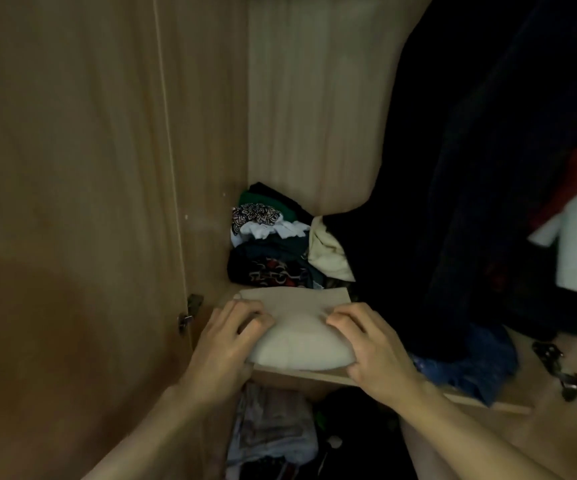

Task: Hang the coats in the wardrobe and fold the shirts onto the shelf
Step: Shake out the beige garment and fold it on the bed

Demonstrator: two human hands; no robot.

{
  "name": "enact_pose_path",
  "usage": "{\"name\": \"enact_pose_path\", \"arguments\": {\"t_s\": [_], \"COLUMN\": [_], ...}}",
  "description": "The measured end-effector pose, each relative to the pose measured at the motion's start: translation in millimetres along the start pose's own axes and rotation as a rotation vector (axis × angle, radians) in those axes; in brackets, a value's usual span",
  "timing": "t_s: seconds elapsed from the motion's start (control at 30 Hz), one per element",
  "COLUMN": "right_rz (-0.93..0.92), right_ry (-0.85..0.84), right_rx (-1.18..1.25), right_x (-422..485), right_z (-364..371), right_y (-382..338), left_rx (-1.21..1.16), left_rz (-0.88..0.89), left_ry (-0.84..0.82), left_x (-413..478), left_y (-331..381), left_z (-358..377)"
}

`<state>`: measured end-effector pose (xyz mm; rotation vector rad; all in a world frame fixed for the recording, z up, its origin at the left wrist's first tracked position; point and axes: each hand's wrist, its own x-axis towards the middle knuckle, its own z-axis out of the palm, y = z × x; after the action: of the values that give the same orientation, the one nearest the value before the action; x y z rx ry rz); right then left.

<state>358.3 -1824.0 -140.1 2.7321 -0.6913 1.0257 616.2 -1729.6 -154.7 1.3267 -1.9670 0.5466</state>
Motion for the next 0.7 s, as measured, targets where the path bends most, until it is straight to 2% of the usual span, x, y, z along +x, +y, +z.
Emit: {"name": "enact_pose_path", "arguments": {"t_s": [0.2, 0.37, 0.53, 0.7], "right_rz": [0.074, 0.105, 0.108, 0.172], "right_ry": [-0.066, -0.164, -0.199, -0.163], "right_rx": [0.013, 0.019, 0.120, 0.210], "right_x": [21, 42, 58, 79], "right_z": [40, 78, 120, 169], "right_y": [18, 42, 71, 107], "left_rx": [-0.086, -0.104, -0.033, 0.029], "left_rz": [-0.037, -0.146, -0.188, -0.218], "left_ry": [-0.082, -0.115, -0.197, -0.163], "left_x": [5, 0, 6, 28], "left_y": [-56, -82, -105, -136], "left_z": [45, 86, 108, 142]}}
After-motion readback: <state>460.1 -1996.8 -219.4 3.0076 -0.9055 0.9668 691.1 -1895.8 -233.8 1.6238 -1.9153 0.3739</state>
